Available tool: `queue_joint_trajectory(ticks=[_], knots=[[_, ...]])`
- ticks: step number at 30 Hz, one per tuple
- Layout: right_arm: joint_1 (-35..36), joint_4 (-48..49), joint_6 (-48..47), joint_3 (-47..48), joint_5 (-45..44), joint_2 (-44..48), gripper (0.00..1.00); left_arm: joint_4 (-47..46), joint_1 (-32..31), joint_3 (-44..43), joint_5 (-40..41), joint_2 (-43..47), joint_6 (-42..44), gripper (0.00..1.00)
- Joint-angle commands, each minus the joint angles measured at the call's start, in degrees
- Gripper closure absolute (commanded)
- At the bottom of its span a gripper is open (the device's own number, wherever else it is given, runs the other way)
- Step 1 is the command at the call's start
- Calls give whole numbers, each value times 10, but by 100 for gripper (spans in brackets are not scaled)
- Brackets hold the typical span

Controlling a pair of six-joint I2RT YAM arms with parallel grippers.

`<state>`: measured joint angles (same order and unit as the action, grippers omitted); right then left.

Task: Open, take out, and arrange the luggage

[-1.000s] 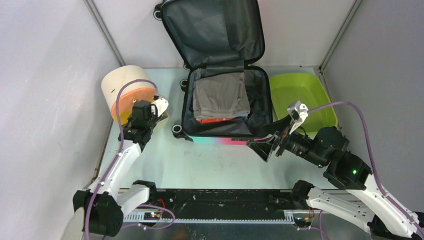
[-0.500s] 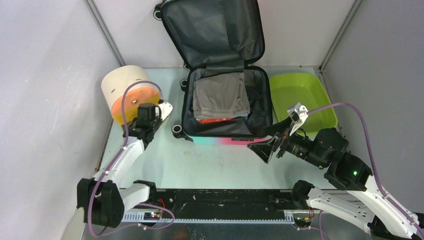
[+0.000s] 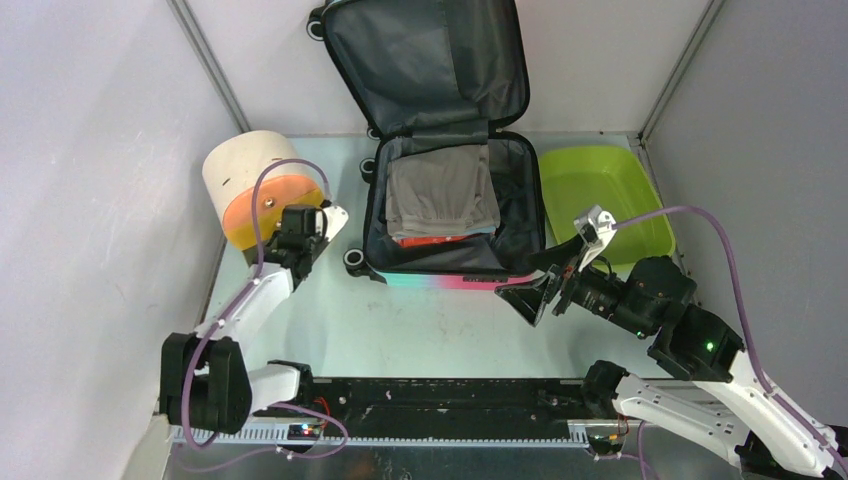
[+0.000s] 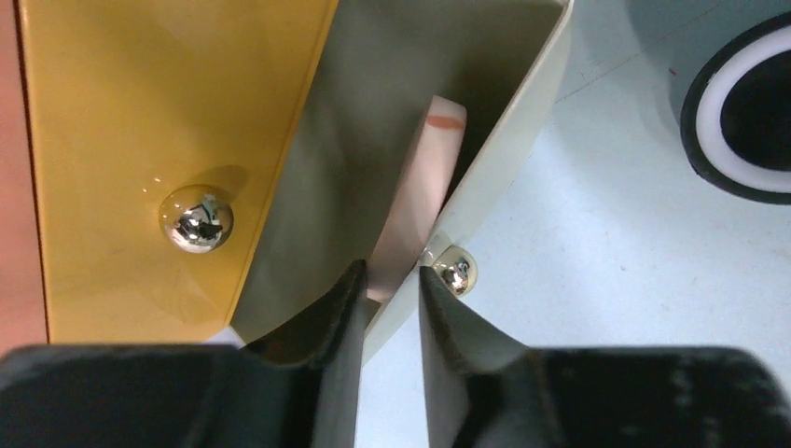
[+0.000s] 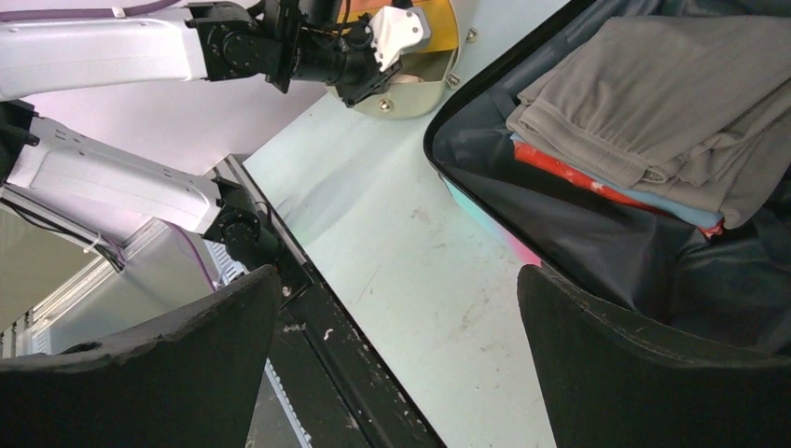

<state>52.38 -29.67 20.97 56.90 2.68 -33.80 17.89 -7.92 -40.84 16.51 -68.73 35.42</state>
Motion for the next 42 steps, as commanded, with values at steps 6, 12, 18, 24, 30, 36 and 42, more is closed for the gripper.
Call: queue_joint_trajectory(ticks=[6, 12, 18, 24, 30, 36, 42], knots=[[-2, 22, -1, -21, -5, -6, 0, 29, 6, -20, -33, 32, -18, 58], [-2, 19, 3, -21, -5, -3, 0, 64, 6, -28, -78, 20, -36, 60], [-2, 11, -1, -21, -12, 6, 1, 104, 5, -73, -86, 4, -36, 59], [-3, 3, -1, -21, -20, 4, 0, 129, 6, -131, -106, 88, -40, 50], [-3, 13, -1, -22, -15, -6, 0, 95, 27, -92, -145, 73, -4, 55], [-4, 10, -8, -21, -15, -2, 1, 92, 45, -110, -157, 36, 10, 60], [-5, 0, -9, -22, -19, -8, 0, 135, 56, -161, -145, -23, 22, 67]])
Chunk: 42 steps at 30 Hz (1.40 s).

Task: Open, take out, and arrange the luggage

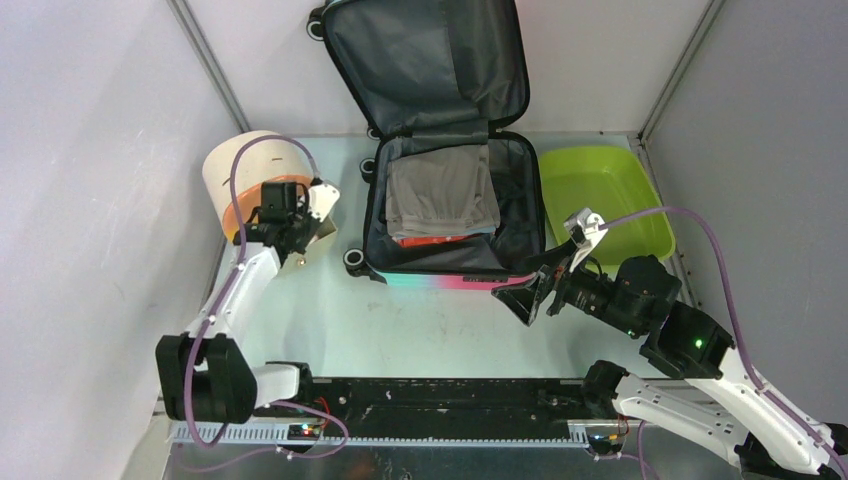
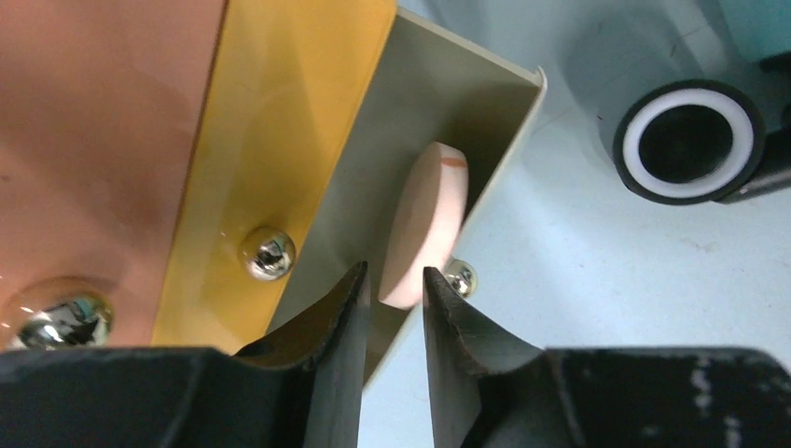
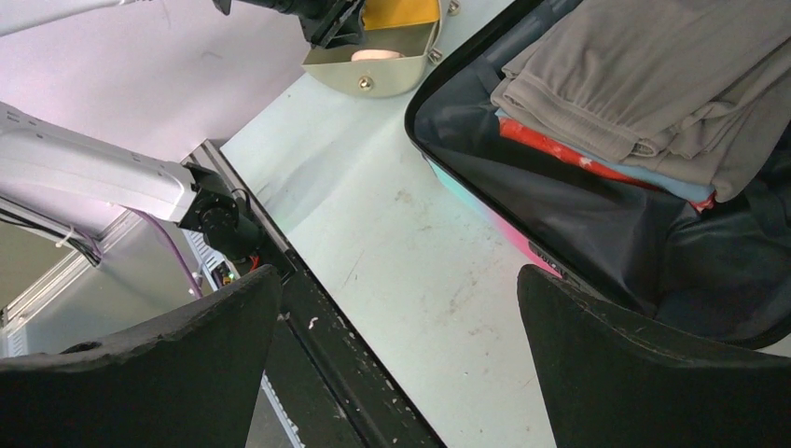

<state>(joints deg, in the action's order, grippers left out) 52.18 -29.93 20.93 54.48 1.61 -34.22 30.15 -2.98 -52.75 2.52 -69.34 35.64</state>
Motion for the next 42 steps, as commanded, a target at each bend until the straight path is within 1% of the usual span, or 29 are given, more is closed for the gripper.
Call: queue_joint_trajectory(ticks=[1, 4, 5, 7, 13, 14, 24, 26, 28, 29, 31, 35, 38, 42], knots=[[-3, 2, -9, 2, -9, -5, 0, 11, 7, -42, -7, -22, 22, 67], [-5, 1, -12, 2, -11, -8, 1, 15, 12, -43, -19, -27, 24, 70], [-5, 1, -13, 2, -11, -9, 1, 16, 12, -42, -35, -28, 24, 70], [-6, 1, -15, 2, -12, -11, 1, 19, 12, -37, -37, -27, 26, 68], [-9, -4, -15, 0, -7, -14, 1, -10, 12, -6, -27, -22, 26, 67], [-9, -4, -14, -1, -6, -14, 1, -13, 12, -5, -13, -25, 25, 67], [-10, 3, -17, -1, -7, -9, 0, 0, 13, -28, 12, -68, 25, 69], [-11, 4, -20, -1, -7, -7, 0, 13, 14, -35, 12, -77, 25, 71], [-12, 7, -23, -1, -6, -5, 1, 13, 14, -34, 8, -77, 24, 78], [-13, 7, -24, -1, -5, -3, 1, 13, 14, -34, 7, -75, 23, 85], [-14, 7, -27, -1, -5, -3, 0, 16, 14, -34, 7, -68, 22, 90], [-17, 8, -30, -1, -6, -6, 0, 25, 14, -34, -4, -48, 16, 87], [-19, 12, -31, -1, -3, -8, 0, 37, 14, -40, -5, -39, 15, 99], [-20, 16, -30, -1, 0, -11, 1, 44, 13, -44, -1, -35, 13, 100]])
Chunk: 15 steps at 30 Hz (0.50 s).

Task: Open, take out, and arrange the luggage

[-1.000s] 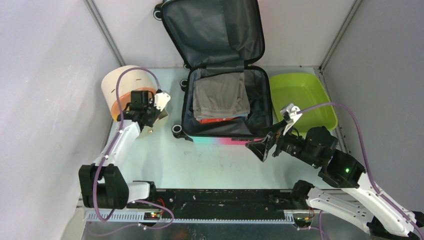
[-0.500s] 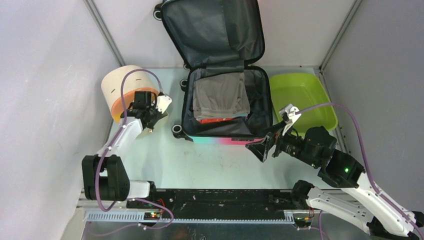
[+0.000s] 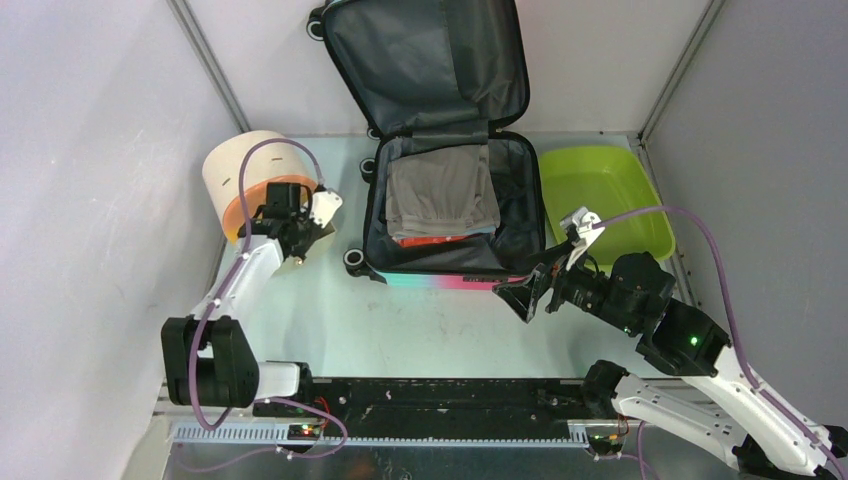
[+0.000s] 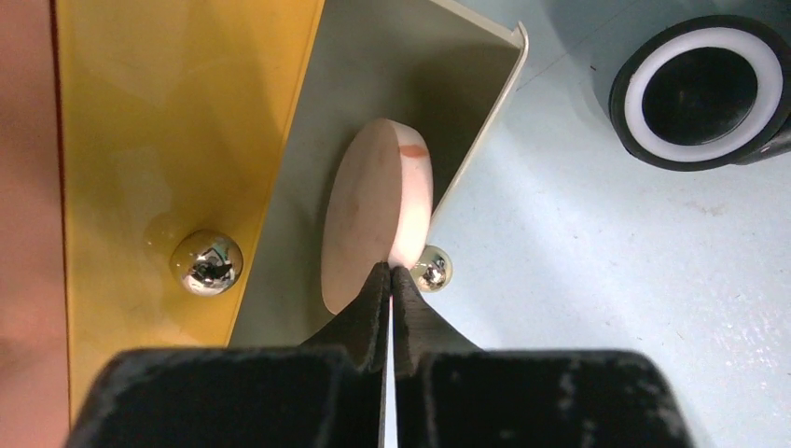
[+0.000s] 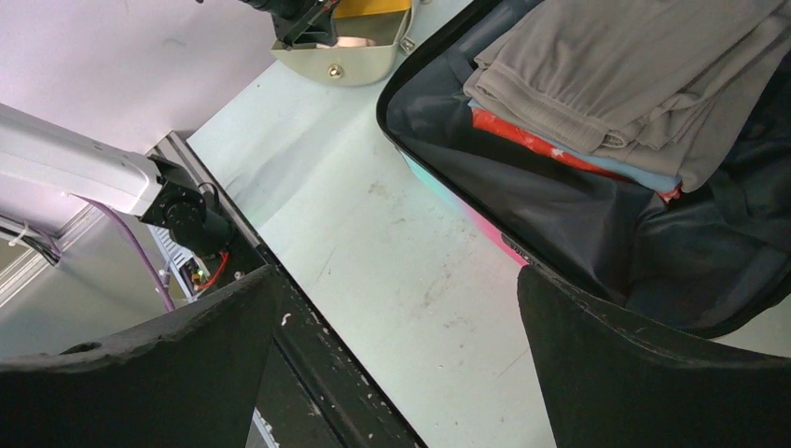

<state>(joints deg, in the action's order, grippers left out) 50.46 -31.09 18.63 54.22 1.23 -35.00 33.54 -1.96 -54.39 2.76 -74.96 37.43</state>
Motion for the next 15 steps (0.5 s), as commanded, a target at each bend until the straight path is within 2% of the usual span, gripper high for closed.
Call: queue_joint_trajectory(ticks=[1, 8, 15], knots=[[-3, 26, -6, 2, 4, -4, 0, 8, 3, -28, -2, 23, -6, 100], [-4, 20, -6, 2, -2, -3, 0, -60, 2, 9, 57, 54, 3, 100], [-7, 19, -8, 2, -1, -2, 0, -176, 1, 78, 89, 66, 19, 100]])
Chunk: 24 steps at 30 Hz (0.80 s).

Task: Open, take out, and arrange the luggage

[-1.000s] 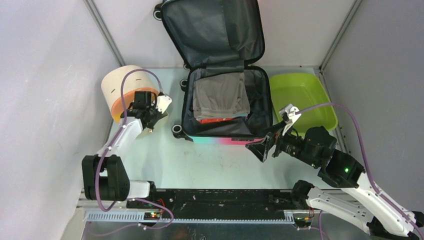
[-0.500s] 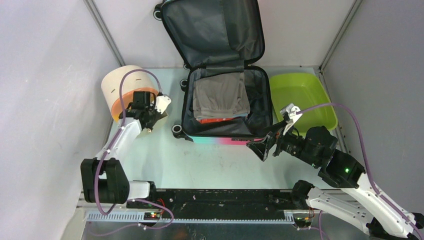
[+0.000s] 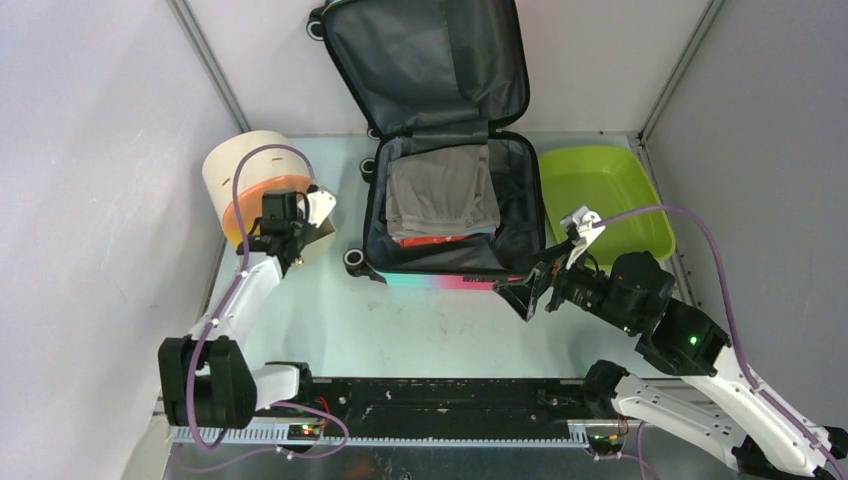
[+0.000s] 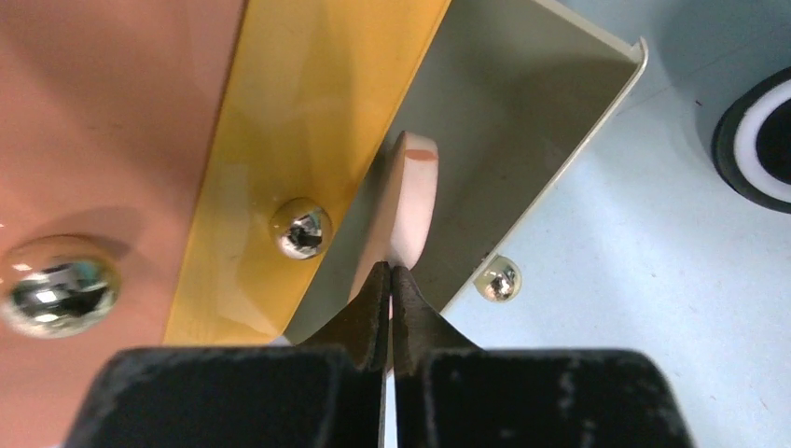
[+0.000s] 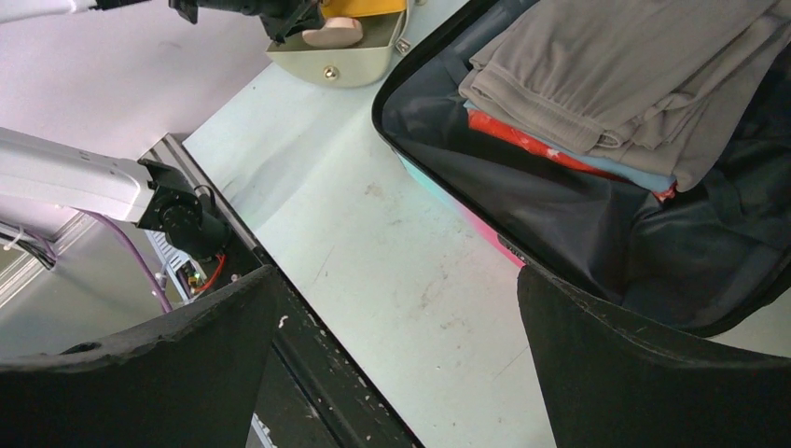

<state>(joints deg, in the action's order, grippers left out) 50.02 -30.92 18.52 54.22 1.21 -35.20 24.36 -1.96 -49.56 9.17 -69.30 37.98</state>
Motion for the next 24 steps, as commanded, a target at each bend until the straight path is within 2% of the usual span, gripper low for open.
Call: queue_joint_trajectory(ticks=[1, 3, 5, 6, 7, 8, 9, 10, 18, 24], knots=[[-4, 17, -7, 2, -1, 1, 0, -89, 1, 35, 22, 6, 11, 100], [-4, 16, -6, 2, -1, 3, 1, -100, 0, 46, 15, -8, 3, 100], [-5, 16, -5, 2, -2, 8, 0, -100, -5, 51, 10, -28, -6, 91], [-5, 16, -5, 2, -3, 12, 0, -89, -11, 45, 6, -40, -8, 82], [-6, 16, -2, 2, -3, 14, 0, -71, -16, 39, 6, -44, -9, 78], [-7, 17, -1, 2, -2, 18, 0, -63, -28, 27, 14, -48, -10, 66], [-6, 17, 4, 2, -1, 21, 1, -51, -34, 22, 27, -46, -10, 59], [-6, 16, 7, 2, 1, 26, 1, -45, -42, 14, 31, -45, -8, 56], [-5, 8, 29, 2, 6, 37, 0, 46, -72, -27, 36, 14, -14, 53], [-5, 14, 41, 2, 14, 43, 0, 59, -74, 11, -72, 51, -30, 64]])
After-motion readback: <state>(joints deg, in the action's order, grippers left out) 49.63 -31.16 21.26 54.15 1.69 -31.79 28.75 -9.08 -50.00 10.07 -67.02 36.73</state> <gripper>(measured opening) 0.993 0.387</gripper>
